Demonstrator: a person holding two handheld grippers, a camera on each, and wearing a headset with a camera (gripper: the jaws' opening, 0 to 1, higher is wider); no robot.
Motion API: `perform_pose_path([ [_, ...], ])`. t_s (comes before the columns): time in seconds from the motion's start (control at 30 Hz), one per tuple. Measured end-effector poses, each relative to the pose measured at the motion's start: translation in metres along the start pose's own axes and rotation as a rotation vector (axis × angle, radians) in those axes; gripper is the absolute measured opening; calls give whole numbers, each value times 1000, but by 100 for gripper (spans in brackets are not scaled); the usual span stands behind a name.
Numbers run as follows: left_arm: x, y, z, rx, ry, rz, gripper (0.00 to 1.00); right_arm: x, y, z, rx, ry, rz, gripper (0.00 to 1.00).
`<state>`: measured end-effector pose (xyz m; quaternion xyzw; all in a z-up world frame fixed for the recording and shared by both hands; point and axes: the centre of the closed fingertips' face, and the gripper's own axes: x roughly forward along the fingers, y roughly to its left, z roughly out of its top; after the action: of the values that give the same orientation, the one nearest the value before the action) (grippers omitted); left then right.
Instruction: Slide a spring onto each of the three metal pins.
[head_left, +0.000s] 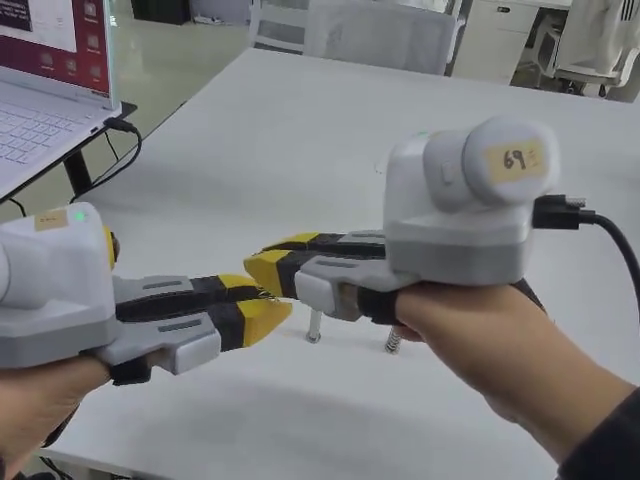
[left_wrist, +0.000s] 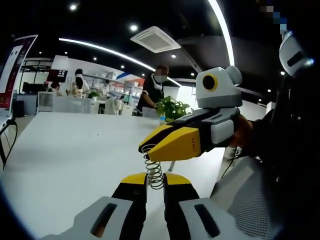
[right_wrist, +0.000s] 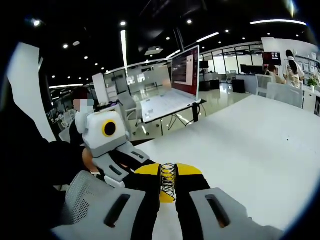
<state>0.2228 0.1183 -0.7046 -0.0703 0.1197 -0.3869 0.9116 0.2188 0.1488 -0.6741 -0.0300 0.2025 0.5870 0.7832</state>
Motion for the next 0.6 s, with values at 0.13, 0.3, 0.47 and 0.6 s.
perform_pose_path([
  [0.13, 1, 0, 0, 24, 5, 3, 3, -1, -1, -1, -3, 2, -3, 8],
  [0.3, 1, 3, -1, 46, 13, 12, 3, -3, -2, -1, -12, 10, -5, 8],
  [0.47, 1, 3, -4, 56, 26, 11, 2, -5, -1, -5, -32, 25, -4, 8],
  [0.6, 1, 4, -6, 61, 34, 13, 3, -7, 0, -7, -62, 34, -12, 8],
])
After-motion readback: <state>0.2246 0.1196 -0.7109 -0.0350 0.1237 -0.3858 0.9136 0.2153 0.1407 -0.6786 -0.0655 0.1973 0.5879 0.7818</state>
